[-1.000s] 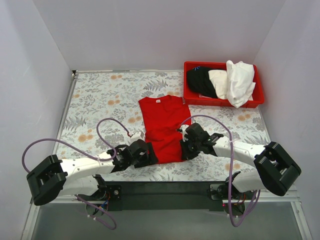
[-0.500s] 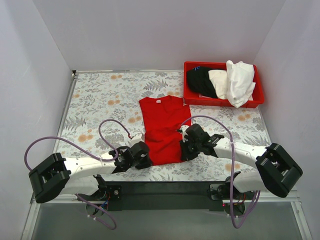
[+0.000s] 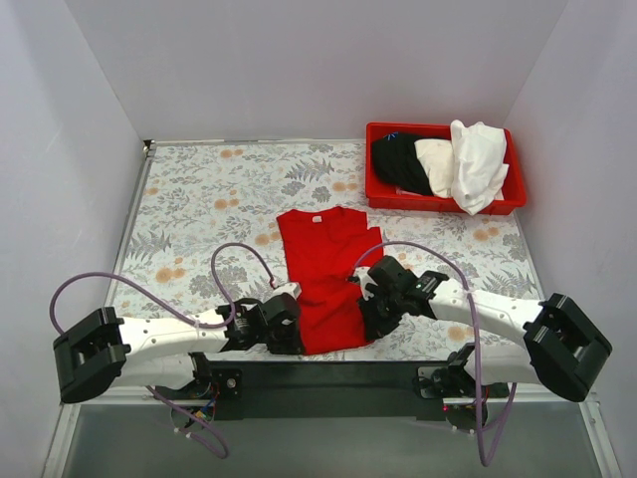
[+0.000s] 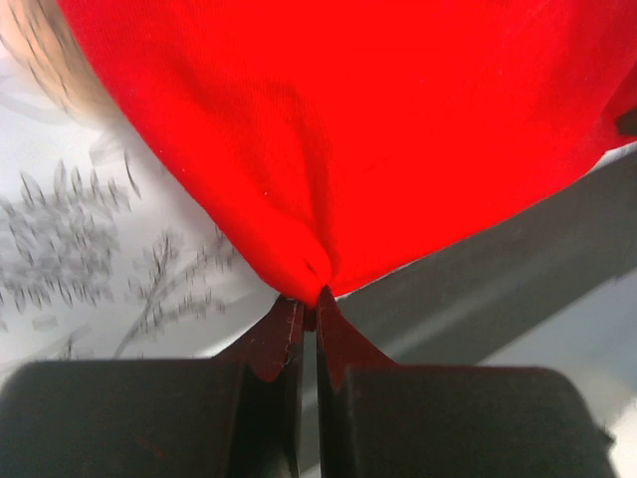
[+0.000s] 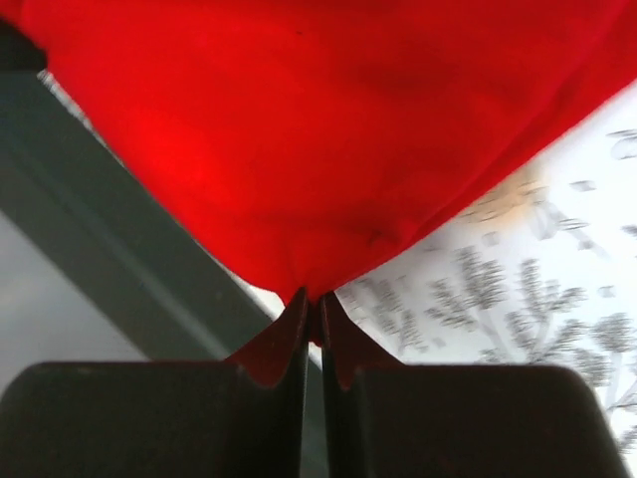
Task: Fold and stack the t-shirts
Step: Fold the tshirt
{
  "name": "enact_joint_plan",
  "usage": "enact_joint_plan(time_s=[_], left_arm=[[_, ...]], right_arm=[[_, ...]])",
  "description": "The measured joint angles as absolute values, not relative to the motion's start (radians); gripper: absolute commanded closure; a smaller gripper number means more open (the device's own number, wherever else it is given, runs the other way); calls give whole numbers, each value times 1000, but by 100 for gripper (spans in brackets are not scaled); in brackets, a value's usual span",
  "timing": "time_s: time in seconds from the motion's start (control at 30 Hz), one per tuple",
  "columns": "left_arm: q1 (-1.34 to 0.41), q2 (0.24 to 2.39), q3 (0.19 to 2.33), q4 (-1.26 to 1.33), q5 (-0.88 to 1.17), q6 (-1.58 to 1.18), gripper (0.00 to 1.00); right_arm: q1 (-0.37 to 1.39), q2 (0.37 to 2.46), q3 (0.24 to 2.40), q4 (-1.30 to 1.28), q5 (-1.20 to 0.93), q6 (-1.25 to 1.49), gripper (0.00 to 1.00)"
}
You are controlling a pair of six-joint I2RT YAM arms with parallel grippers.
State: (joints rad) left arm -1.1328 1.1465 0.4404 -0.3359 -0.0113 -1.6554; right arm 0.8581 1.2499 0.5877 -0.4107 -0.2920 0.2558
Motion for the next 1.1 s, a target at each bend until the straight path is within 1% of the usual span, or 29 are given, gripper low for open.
enact_joint_plan(time_s=[0.17,0.3,0.47,0.57,0.7,0.8,0.97,1.1], left_arm=[[-1147,1069,435,-416,60,-1654,100],[-1148,957,439,-480,70,-1662,100],[-1149,872,477,-548,6,-1679,100],[-1149,849,508,-562,-71,-1685,100],[-1146,863,566,-561,-196,-1676,100],[-1119,894,601,-523,-246,-1644,100],[-965,963,618,-415,-242,-1561,100],[-907,1027,640,-362,-223,-1496,100]], right_arm=[[918,1199,617,-490,-364,243,99],[935,1133,670,-532,-392,239,99],[935,1074,746,-538,-369,241,99],[935,1071,774,-531,-329,243,99],[934,1076,797,-520,-270,250,99],[934,1096,817,-492,-229,255,99],[923,1155,850,-442,-179,255,99],[904,1208,895,-424,-144,249,99]])
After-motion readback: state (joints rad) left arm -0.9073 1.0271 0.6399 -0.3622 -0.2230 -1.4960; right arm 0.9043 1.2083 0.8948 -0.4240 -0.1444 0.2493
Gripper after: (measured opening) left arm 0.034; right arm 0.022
